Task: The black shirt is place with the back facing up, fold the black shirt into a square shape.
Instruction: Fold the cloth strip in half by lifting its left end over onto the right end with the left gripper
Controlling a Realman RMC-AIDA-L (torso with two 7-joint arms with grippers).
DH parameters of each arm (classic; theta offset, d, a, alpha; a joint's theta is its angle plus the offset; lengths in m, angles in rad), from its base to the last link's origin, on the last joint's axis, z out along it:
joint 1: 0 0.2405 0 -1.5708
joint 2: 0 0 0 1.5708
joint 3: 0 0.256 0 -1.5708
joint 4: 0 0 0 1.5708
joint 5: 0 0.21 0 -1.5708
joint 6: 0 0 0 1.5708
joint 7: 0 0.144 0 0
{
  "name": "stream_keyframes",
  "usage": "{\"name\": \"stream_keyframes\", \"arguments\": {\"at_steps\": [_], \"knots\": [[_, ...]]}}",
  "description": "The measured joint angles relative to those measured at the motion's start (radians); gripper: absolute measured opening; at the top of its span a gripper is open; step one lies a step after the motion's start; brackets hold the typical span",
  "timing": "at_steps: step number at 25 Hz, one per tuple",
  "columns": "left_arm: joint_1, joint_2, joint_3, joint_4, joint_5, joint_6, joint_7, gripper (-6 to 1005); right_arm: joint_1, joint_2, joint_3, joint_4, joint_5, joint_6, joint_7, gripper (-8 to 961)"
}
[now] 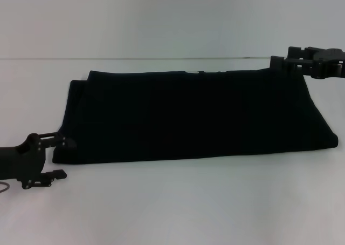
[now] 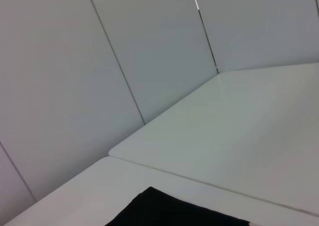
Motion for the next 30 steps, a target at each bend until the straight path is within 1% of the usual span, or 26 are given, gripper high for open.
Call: {"name": "stream_keyframes", "arguments": {"at_steps": [9, 19, 30], "knots": [[-0.009, 0.002, 0.0, -0.015, -0.003, -0.039, -0.002, 793, -0.001, 0.006, 0.006, 0.0, 0.0, 0.002, -0.003, 938], [-0.009, 0.003, 0.0, -0.026, -0.008, -0.081, -0.002, 792, -0.001, 0.006, 0.009, 0.0, 0.0, 0.002, -0.005, 938], [-0.01, 0.003, 0.0, -0.026, -0.008, -0.094, -0.002, 791, 0.0, 0.005, 0.013, 0.0, 0.01, 0.002, -0.006, 939]]}}
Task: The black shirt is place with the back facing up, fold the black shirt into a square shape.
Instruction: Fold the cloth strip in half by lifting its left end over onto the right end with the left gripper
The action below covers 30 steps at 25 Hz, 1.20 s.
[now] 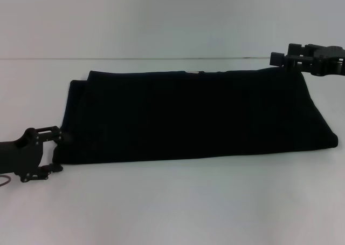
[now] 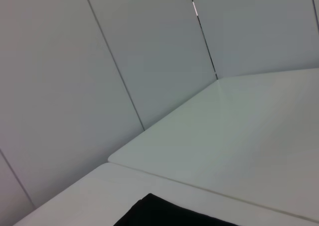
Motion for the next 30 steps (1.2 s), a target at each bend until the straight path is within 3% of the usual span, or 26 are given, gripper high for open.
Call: {"name": "stream_keyframes", "arguments": {"at_steps": [30], "knots": [[0.0, 0.0, 0.003, -0.002, 0.005, -0.011, 0.0, 786, -0.011, -0.002, 0.0, 0.0, 0.018, 0.002, -0.002, 938]]}}
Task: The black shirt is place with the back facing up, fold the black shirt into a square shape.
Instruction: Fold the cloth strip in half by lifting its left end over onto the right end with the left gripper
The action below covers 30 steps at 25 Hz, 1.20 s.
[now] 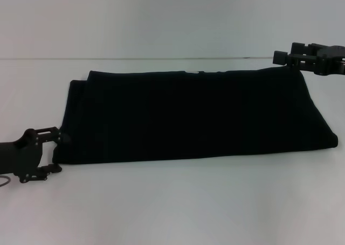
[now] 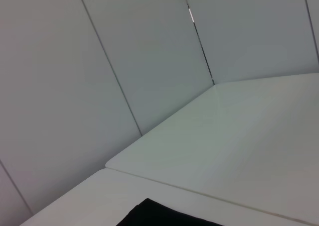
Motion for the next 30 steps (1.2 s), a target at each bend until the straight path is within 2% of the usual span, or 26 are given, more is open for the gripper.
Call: {"name": "stream_keyframes", "arguments": {"at_steps": [30], "knots": [[-0.002, -0.002, 0.001, -0.024, -0.008, -0.043, 0.02, 783, -0.003, 0.002, 0.0, 0.0, 0.0, 0.012, -0.001, 939]]}}
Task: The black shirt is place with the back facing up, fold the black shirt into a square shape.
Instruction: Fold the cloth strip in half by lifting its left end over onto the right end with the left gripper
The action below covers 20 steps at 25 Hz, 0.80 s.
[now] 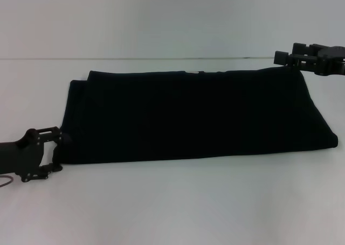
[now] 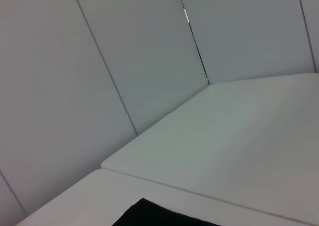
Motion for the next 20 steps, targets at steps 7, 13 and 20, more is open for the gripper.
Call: {"name": "stream_keyframes", "arguments": {"at_steps": [7, 13, 20], "knots": [[-0.006, 0.001, -0.002, 0.0, 0.0, -0.015, 0.003, 783, 0.0, 0.0, 0.0, 0.0, 0.0, 0.002, 0.0, 939], [-0.02, 0.005, 0.002, -0.01, 0.0, -0.02, 0.018, 782, 0.0, 0.0, 0.0, 0.0, 0.001, 0.002, 0.0, 938], [-0.027, 0.007, 0.005, -0.014, 0.0, -0.022, 0.061, 782, 0.0, 0.0, 0.0, 0.0, 0.002, 0.001, 0.0, 938]]}}
